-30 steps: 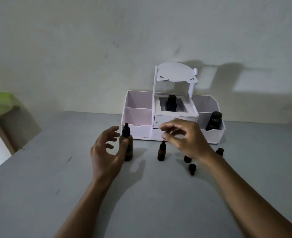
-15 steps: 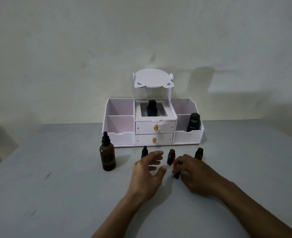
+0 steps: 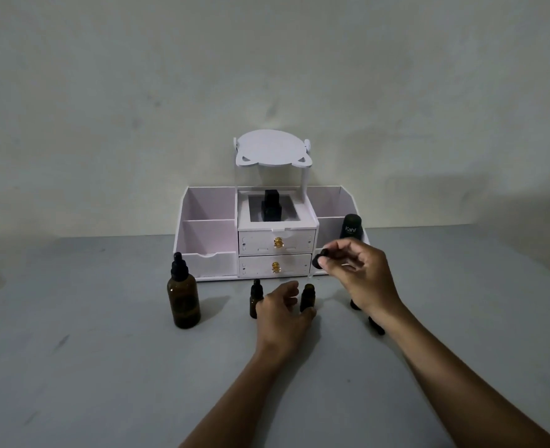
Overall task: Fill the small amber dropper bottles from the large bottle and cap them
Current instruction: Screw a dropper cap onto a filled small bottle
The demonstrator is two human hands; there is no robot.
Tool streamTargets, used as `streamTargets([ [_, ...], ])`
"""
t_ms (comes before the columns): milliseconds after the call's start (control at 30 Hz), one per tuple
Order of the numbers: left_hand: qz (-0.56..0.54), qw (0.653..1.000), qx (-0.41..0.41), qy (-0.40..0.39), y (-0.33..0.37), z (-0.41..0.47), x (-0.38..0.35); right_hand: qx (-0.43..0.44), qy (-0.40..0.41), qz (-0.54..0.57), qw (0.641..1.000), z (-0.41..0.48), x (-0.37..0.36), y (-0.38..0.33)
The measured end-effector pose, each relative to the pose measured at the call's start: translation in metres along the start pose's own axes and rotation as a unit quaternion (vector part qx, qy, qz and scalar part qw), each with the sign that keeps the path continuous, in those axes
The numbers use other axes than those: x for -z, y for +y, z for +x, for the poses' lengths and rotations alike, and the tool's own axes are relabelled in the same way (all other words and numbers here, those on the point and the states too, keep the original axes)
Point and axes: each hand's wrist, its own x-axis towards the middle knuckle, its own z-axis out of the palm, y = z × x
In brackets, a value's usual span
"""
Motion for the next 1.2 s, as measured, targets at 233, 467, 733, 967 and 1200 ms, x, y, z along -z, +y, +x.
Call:
streamTargets([
  [233,0.031,0.999,-0.019,0.004,-0.001,0.004,-0.003,0.0,-0.011,-0.079,0.997,-0.001,-0.014,0.017],
  [467,0.03,0.999,-0.023,-0.004,-0.002,0.005,-0.004,0.017,0.058,-0.007,0.998,0.0,-0.003,0.014],
  [733,0.022,0.999,-0.039,0.004,-0.002,0.004,-0.003,0.018,0.012,-0.075,0.997,-0.007,-0.011,0.025],
  [967,0.028,0.998,-0.057,0.006,-0.002,0.003,-0.005,0.014,-0.026,-0.137,0.99,-0.011,-0.016,0.035],
  [1200,0.048,0.997,-0.062,-0.003,-0.006,0.005,-0.004,0.011,-0.051,-0.148,0.988,-0.01,-0.014,0.035],
])
